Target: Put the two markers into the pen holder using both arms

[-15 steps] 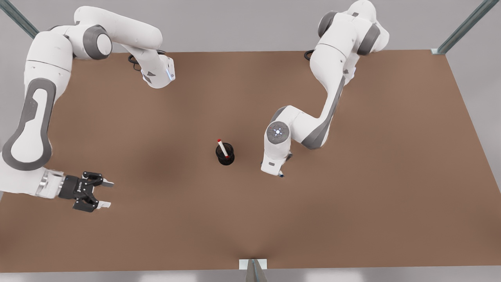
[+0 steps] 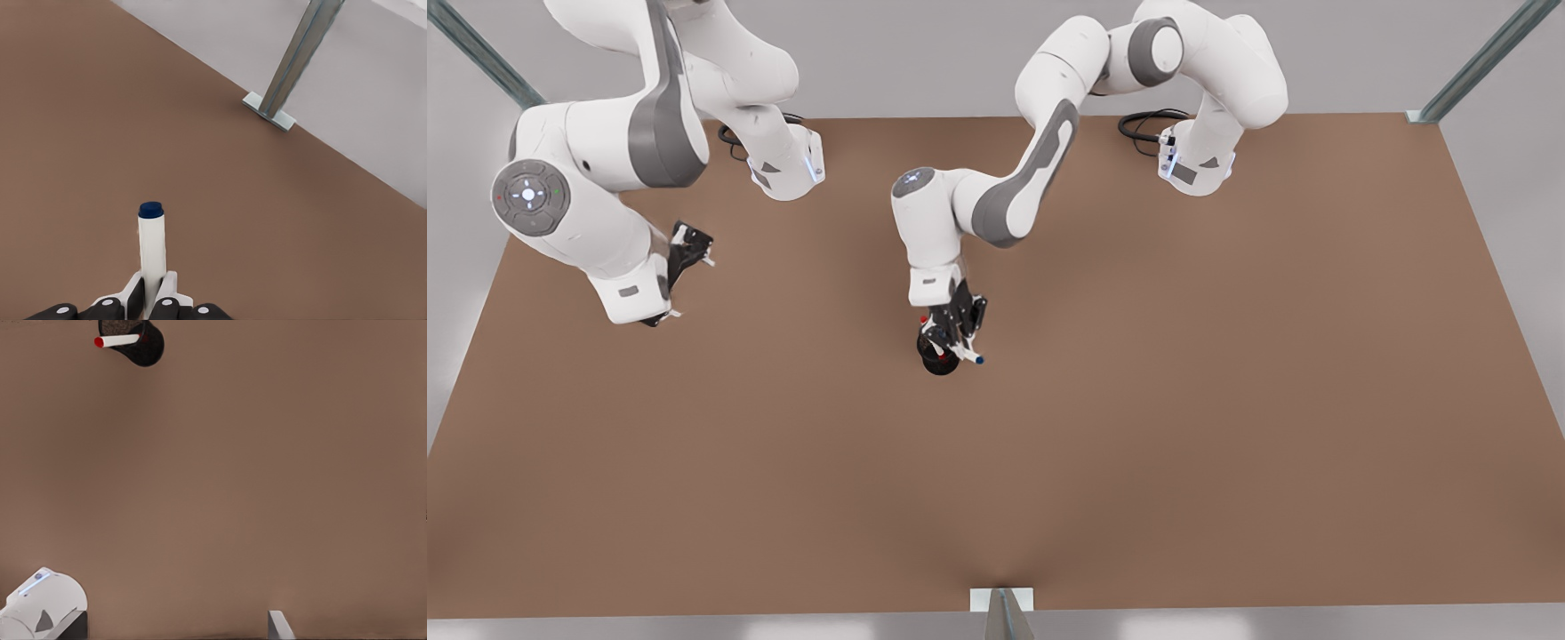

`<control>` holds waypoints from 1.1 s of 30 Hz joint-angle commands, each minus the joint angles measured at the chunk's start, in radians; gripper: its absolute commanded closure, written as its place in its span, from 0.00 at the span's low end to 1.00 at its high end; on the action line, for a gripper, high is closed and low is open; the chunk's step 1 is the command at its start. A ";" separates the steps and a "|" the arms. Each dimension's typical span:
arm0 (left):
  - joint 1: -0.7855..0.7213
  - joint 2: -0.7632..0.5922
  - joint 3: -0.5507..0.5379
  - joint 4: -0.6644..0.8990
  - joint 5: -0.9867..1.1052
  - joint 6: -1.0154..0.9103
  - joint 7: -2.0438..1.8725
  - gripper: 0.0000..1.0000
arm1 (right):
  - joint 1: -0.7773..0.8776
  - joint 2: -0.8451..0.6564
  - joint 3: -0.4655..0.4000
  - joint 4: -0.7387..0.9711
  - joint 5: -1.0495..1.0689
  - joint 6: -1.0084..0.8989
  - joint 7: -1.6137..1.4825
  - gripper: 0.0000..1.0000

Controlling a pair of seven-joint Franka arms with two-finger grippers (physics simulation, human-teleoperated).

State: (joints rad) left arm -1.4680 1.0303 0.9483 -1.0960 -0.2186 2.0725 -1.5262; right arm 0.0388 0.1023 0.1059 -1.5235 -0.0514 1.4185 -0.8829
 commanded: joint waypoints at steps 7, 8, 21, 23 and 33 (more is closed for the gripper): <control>-0.072 0.048 0.001 -0.013 0.269 0.089 -0.362 0.74 | -0.063 0.037 0.000 0.006 -0.004 0.037 0.895 0.00; -0.090 0.048 0.000 -0.039 0.332 0.055 -0.359 0.74 | -0.068 0.046 -0.002 0.003 -0.004 0.036 0.891 0.00; -0.123 0.093 -0.043 -0.056 0.377 0.006 -0.413 0.74 | -0.116 0.082 -0.005 0.056 -0.041 0.034 0.863 0.00; -0.121 0.093 -0.042 -0.051 0.377 0.035 -0.413 0.74 | -0.119 0.082 -0.005 0.056 -0.041 0.034 0.863 0.00; -0.124 0.114 -0.040 -0.048 0.378 0.097 -0.448 0.74 | -0.134 0.126 -0.005 0.077 -0.065 0.034 0.828 0.00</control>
State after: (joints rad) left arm -1.5902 1.1450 0.9074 -1.1446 0.1572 2.1404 -1.8724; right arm -0.0930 0.2204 0.1001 -1.4517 -0.1103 1.4531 -0.1588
